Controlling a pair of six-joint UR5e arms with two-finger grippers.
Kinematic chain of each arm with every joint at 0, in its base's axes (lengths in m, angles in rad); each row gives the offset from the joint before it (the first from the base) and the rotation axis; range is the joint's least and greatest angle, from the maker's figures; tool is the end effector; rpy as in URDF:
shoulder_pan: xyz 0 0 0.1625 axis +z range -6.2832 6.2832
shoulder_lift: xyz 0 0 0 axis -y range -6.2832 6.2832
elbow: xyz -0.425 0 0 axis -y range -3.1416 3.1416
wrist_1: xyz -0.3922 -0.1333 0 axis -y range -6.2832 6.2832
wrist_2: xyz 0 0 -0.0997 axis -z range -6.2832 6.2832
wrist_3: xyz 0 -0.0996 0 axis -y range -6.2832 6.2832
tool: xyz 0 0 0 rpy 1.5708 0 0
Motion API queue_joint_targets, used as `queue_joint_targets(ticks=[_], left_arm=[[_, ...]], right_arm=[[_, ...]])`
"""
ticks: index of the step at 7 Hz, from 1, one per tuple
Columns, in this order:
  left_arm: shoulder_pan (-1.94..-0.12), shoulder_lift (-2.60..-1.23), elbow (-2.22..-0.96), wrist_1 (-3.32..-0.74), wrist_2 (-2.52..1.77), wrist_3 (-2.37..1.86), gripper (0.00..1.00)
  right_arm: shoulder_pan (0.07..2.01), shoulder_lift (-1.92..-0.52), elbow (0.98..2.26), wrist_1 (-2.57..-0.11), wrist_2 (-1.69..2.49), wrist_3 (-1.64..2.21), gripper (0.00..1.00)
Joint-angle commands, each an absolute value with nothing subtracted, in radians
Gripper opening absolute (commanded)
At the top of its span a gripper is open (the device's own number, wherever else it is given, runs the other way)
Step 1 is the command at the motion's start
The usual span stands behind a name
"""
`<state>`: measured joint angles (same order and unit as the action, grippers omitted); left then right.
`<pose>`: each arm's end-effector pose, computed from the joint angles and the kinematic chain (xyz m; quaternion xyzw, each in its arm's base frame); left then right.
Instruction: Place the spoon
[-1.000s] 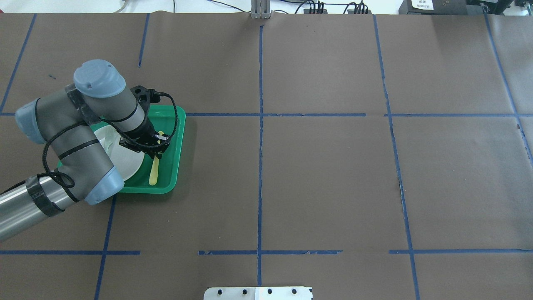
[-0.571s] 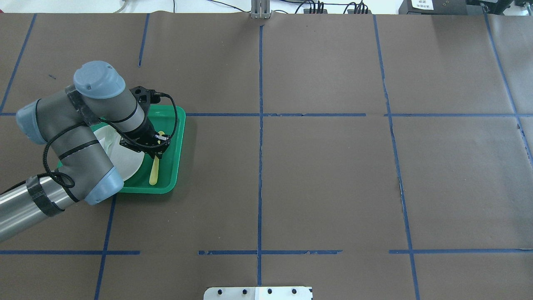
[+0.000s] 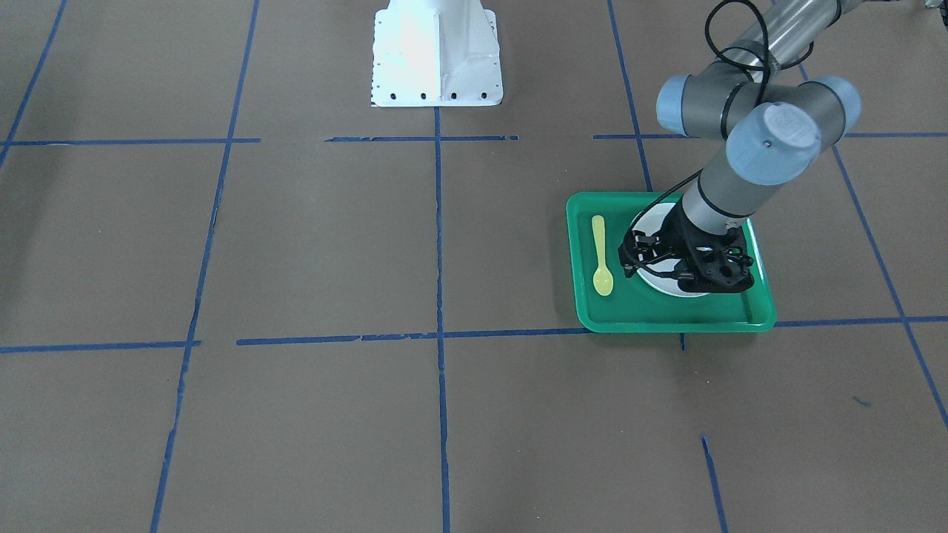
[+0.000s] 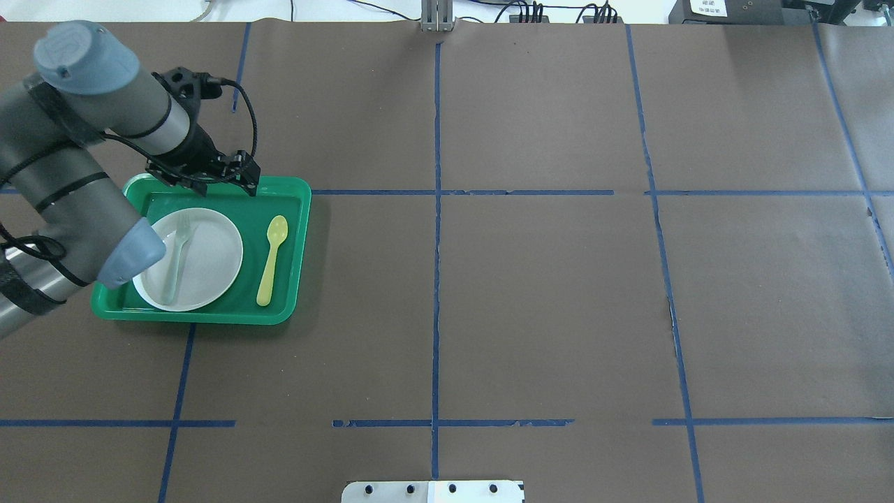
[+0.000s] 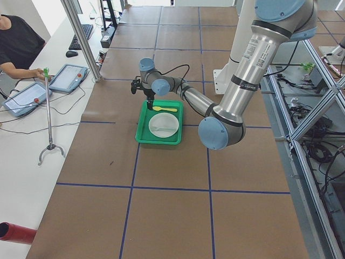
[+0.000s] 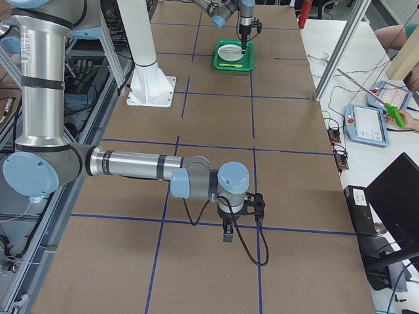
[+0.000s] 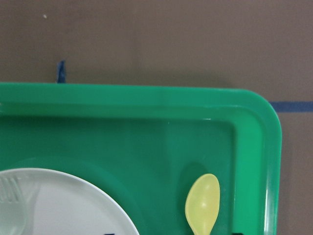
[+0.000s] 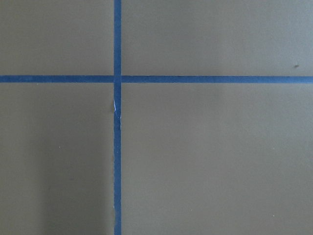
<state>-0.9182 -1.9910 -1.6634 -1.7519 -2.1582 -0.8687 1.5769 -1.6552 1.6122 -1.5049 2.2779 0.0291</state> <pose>0.3295 -0.5597 0.3581 0.0481 0.4216 0.0008 0.9055 0.0714 -0.4570 0.6763 0.0068 -0.3463 0.0125 0.9380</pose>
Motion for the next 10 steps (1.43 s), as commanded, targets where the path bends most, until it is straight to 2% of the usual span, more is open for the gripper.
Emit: queue_joint_targets(ticks=[1,4,7,8,10], left_arm=[[-1.105,-1.848,-1.764,-1.735,-2.166,-0.629,0.86],[-1.404,-1.641,-1.724,-1.732,-2.327,-0.167,0.86],[-1.632,-1.626,-1.616,-1.594,-2.329,0.170,0.86],[-1.641,-1.612,-1.620,-1.591,-2.329,0.170,0.99],[-1.641,-1.592,-1.614,-1.604,-2.330,0.176,1.00]], right_arm=[[1.577,-1.655,1.612,-1.505,2.278,0.029,1.00],[1.577,-1.655,1.612,-1.505,2.278,0.029,1.00],[1.577,-1.655,1.612,-1.505,2.276,0.029,1.00],[1.577,-1.655,1.612,-1.505,2.278,0.029,1.00],[1.577,-1.655,1.611,-1.505,2.278,0.029,1.00]])
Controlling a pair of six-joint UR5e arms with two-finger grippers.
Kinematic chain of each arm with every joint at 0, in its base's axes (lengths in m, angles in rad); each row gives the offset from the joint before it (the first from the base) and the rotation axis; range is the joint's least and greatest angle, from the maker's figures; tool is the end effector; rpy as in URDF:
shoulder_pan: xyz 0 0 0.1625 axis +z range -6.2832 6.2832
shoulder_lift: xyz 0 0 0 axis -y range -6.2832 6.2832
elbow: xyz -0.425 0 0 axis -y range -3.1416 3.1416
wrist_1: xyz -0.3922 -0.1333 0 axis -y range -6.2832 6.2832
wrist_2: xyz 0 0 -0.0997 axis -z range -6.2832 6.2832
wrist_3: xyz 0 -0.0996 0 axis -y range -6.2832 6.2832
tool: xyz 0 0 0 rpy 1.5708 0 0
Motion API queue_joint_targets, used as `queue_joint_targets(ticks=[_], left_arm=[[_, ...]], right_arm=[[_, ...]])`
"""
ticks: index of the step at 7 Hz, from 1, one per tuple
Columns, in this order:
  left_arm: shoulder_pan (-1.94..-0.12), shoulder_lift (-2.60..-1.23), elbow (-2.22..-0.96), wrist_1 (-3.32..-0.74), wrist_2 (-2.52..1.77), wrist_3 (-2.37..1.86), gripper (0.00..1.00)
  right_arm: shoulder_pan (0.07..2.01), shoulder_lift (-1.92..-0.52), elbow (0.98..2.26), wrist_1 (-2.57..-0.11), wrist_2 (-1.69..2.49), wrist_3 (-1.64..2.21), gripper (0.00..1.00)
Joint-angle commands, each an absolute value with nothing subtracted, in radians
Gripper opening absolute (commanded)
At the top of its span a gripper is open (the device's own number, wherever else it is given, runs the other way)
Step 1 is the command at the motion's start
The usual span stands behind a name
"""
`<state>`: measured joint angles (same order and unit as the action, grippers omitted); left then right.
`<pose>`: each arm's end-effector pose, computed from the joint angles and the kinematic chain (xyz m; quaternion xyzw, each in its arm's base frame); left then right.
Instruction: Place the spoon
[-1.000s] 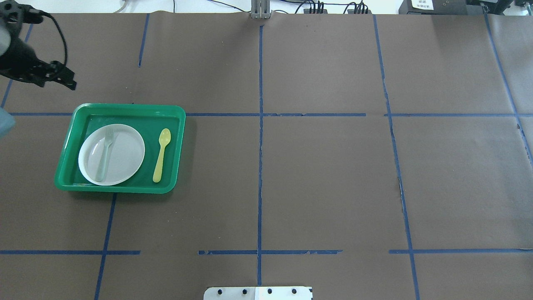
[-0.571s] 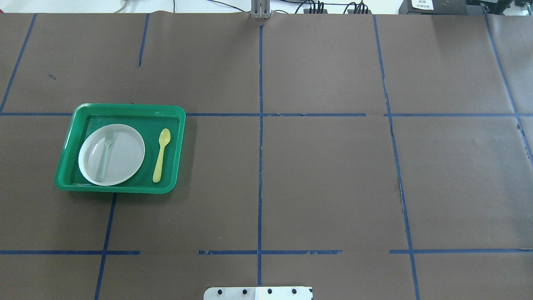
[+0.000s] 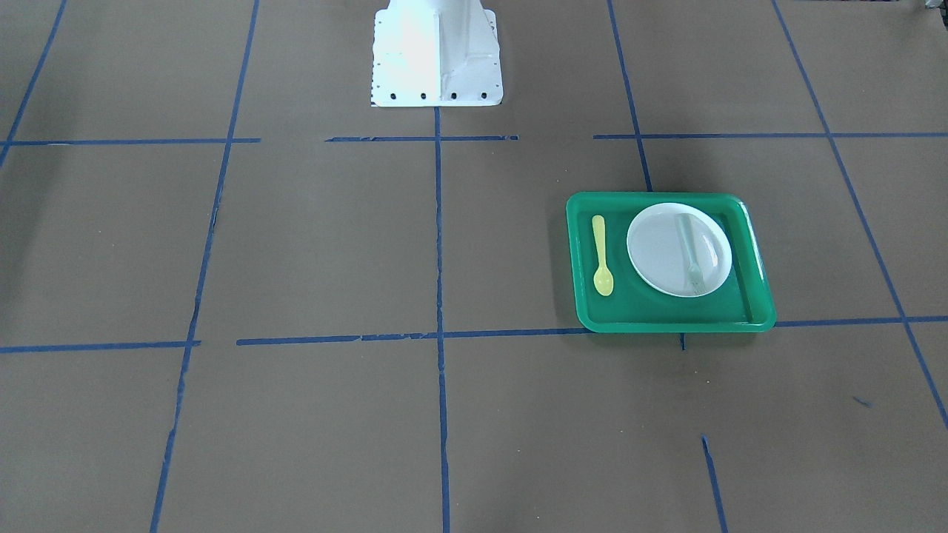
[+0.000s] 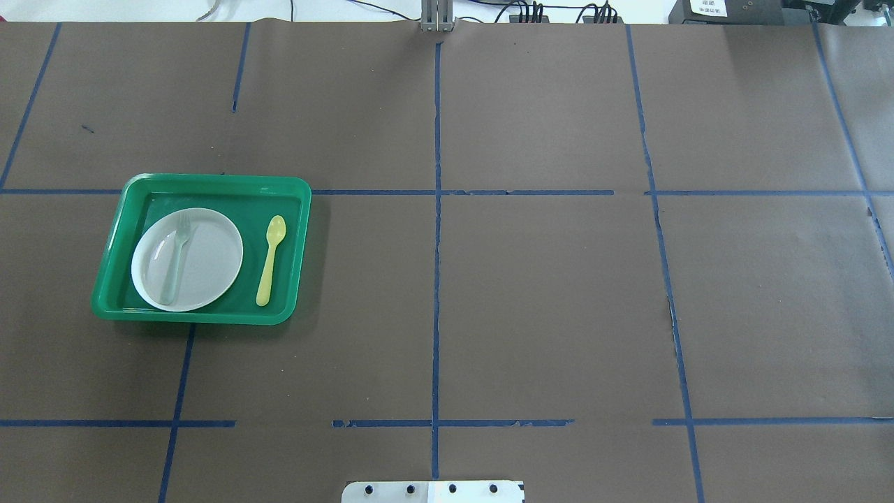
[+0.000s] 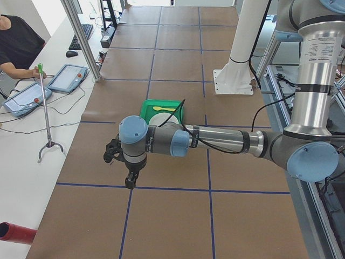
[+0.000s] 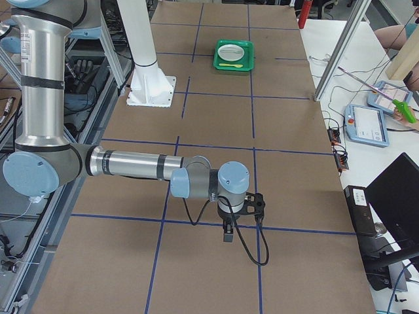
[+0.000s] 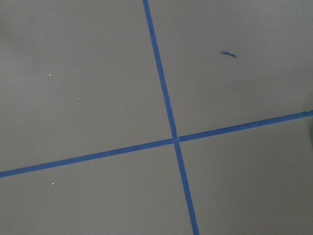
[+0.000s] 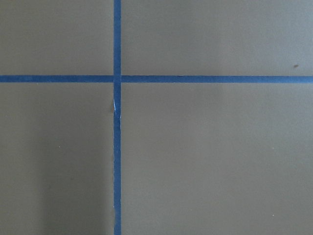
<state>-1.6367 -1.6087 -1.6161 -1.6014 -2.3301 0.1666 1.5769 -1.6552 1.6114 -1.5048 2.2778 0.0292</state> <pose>-0.0985 -0.5088 0.6151 0.0954 0.3614 0.0677 0.9251 0.0714 -0.4569 0.6767 0.0064 -0.3463 0.0127 0.9380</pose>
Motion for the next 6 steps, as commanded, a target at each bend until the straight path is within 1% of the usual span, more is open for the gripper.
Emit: queue_joint_targets(ticks=[1,2,3,4,6], left_arm=[[-1.641,-1.533,-1.618,-1.643,-2.329,0.184,1.00],[-1.641,-1.490,-1.571,-1.769,-2.330,0.183,1.00],[-1.641,-1.482,-1.496,-1.887,-2.330,0.176,1.00],[-1.641,-1.483,-1.480,-1.887,-2.332,0.175,1.00],[-1.641,-1.476,-1.528,-1.887,-2.333,0.183,1.00]], right_arm=[[1.577,-1.655,1.612,-1.505,2.278,0.029,1.00],[1.577,-1.655,1.611,-1.505,2.278,0.029,1.00],[1.577,-1.655,1.612,-1.505,2.278,0.029,1.00],[1.577,-1.655,1.612,-1.505,2.278,0.029,1.00],[1.577,-1.655,1.612,-1.505,2.278,0.029,1.00]])
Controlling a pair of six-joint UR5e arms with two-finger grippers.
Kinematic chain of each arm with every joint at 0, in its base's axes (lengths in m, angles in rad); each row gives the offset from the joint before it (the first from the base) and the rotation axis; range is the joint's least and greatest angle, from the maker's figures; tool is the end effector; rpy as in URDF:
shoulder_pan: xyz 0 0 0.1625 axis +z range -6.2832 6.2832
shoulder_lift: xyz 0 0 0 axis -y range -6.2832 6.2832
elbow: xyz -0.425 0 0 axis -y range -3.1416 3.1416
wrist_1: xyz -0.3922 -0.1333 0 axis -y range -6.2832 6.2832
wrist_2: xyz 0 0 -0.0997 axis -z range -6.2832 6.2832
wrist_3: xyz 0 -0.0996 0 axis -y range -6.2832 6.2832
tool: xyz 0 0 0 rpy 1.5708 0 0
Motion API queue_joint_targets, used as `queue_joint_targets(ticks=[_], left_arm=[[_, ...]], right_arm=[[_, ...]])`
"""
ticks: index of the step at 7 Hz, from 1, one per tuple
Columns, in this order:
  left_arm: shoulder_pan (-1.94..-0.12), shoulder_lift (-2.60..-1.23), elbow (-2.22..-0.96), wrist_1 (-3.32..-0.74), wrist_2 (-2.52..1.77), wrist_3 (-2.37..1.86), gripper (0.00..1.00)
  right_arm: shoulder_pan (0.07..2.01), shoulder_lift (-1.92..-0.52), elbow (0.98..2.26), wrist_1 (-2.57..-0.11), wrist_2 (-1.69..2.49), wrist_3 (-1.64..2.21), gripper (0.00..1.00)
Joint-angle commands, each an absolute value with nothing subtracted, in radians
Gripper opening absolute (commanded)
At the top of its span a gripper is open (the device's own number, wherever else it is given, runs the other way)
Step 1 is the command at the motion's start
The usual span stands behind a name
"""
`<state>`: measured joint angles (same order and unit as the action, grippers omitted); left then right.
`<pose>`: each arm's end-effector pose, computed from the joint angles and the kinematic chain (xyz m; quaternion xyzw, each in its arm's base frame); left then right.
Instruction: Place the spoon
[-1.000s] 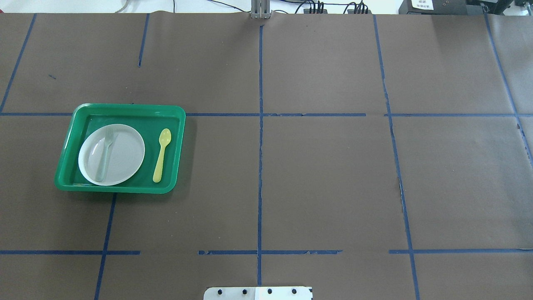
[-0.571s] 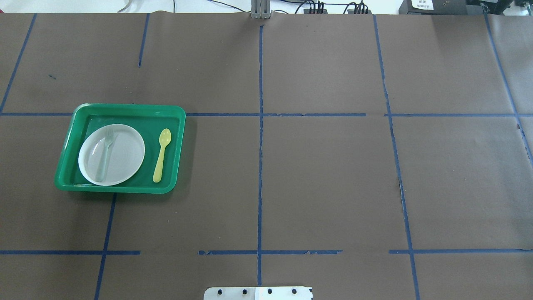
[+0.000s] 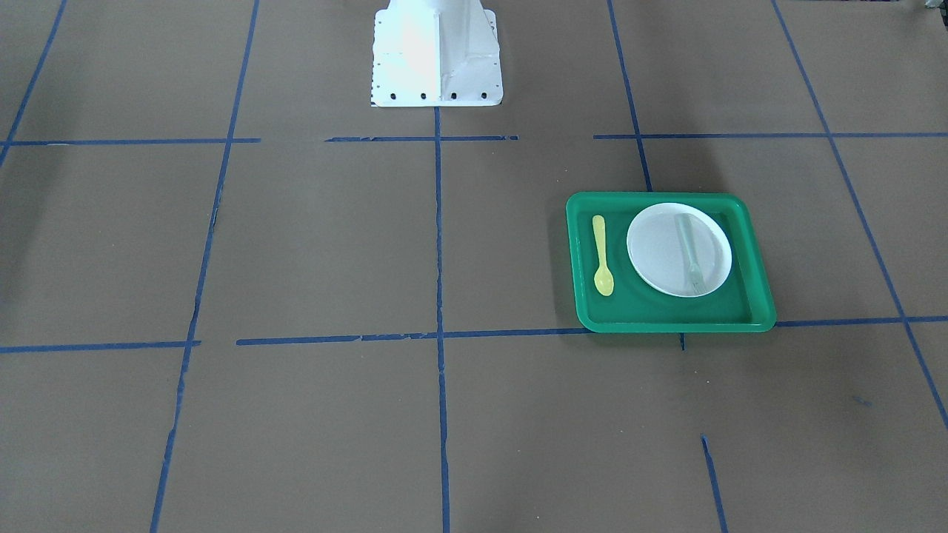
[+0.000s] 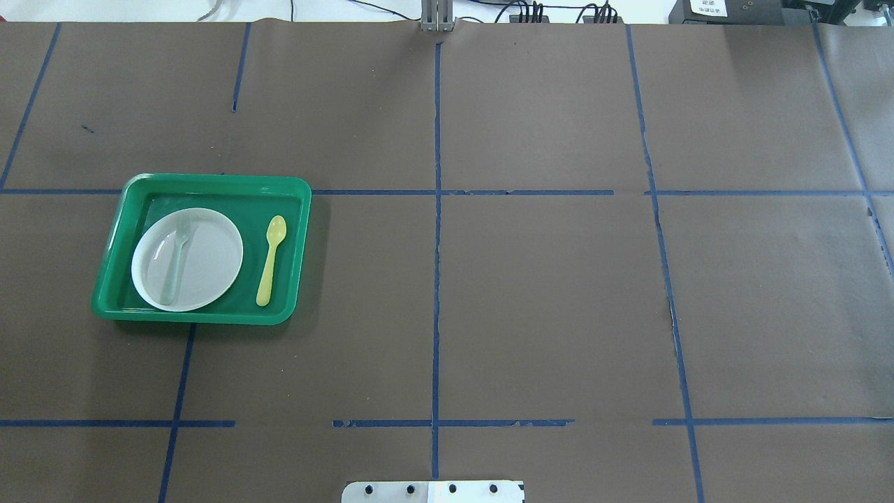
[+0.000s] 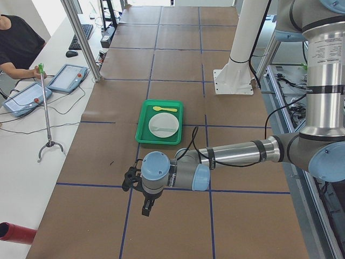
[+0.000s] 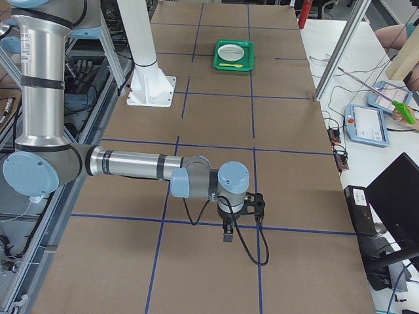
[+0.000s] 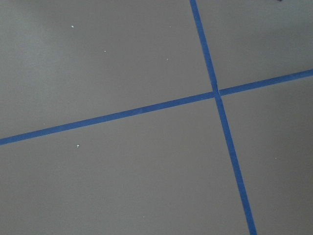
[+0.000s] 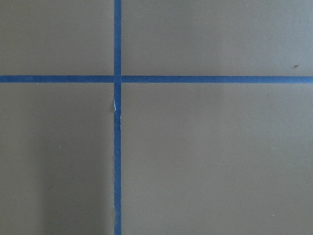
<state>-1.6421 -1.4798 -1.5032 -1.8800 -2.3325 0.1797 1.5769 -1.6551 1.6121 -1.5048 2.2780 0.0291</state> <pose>-0.0970 -0.4523 0.7040 0.1157 0.3590 0.0781 0.9228 0.0714 -0.4570 0.6763 0.0068 -0.3464 0.0125 0.9380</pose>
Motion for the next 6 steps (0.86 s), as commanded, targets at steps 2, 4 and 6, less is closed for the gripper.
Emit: queue_joint_targets(ticks=[2,4,6], left_arm=[[-1.641,-1.479,-1.549,-1.885,-2.376,0.184,1.00],[-1.643,-1.468,-1.549,-1.834,-2.390,0.186,1.00],[-1.660,-1.491,-1.546,-1.706,-2.391,0.333,1.00]], right_arm=[[1.577,-1.655,1.612,-1.505,2.278,0.029,1.00],[1.577,-1.655,1.612,-1.505,2.278,0.029,1.00],[1.577,-1.655,1.612,-1.505,2.278,0.029,1.00]])
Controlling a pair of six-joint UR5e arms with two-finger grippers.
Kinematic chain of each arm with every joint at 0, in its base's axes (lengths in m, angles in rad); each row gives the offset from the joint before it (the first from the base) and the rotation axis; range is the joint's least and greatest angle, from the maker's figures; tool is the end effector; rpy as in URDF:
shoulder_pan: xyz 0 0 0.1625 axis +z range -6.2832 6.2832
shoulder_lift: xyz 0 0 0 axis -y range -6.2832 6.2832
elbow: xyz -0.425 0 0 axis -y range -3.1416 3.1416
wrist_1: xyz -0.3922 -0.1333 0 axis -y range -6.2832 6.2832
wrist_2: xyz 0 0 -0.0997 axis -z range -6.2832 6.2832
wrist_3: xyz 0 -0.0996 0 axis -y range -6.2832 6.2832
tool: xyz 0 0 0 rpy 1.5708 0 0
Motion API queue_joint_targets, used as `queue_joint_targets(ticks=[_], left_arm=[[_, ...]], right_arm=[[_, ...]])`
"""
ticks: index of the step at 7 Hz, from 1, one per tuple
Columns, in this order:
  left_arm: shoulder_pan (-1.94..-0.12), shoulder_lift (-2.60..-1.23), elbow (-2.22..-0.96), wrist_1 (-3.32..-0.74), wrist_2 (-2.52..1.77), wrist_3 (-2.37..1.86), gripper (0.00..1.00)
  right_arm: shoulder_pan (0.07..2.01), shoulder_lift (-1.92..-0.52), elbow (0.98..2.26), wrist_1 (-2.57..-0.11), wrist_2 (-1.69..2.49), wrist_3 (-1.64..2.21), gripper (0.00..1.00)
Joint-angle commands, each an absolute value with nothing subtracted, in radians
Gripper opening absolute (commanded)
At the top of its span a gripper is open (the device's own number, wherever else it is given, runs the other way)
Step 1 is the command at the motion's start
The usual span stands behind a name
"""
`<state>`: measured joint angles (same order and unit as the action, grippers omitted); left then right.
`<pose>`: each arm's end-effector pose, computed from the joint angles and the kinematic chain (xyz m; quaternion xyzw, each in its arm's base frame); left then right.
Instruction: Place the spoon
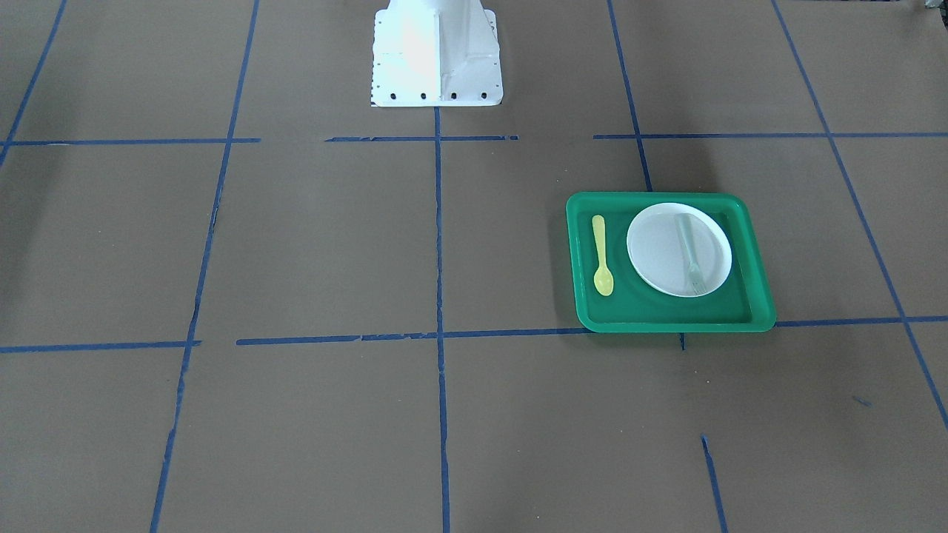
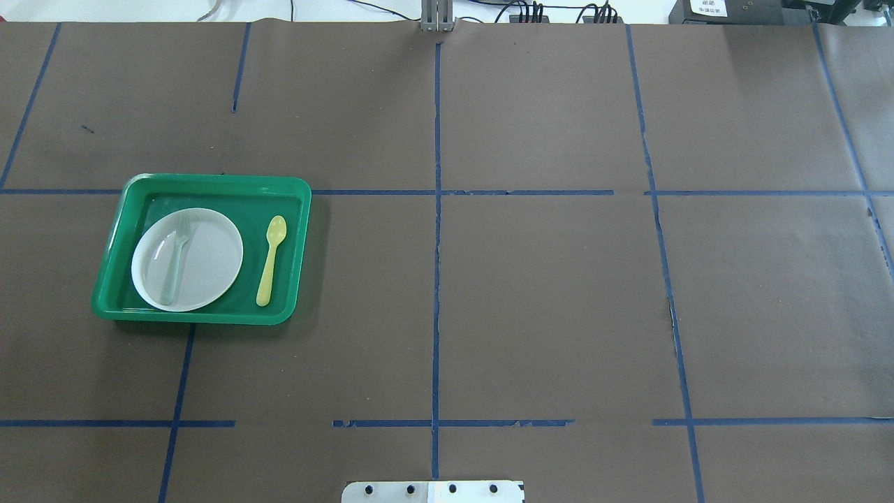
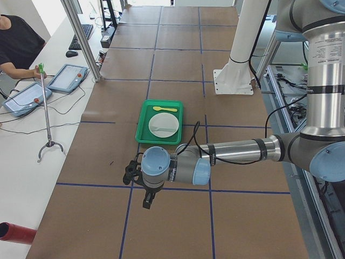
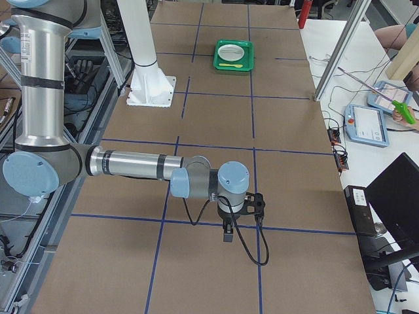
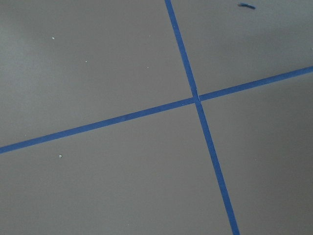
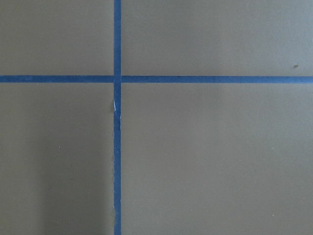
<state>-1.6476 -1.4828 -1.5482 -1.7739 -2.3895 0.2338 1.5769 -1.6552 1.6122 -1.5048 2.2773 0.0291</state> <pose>-0.0955 -0.4520 0.6877 0.1034 0.3862 0.0902 0.9121 0.0714 -0.4570 0.6763 0.0068 -0.3460 0.0125 0.9381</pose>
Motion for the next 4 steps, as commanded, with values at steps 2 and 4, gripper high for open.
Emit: queue_joint_targets(ticks=[2,4], left_arm=[[-1.666,-1.497,-1.542,-1.692,-2.405,0.342,1.00],[-1.664,-1.499,-1.546,-1.692,-2.405,0.344,1.00]], right_arm=[[1.577,-1.655,1.612,-1.505,2.278,0.029,1.00],[1.577,-1.655,1.612,-1.505,2.278,0.029,1.00]])
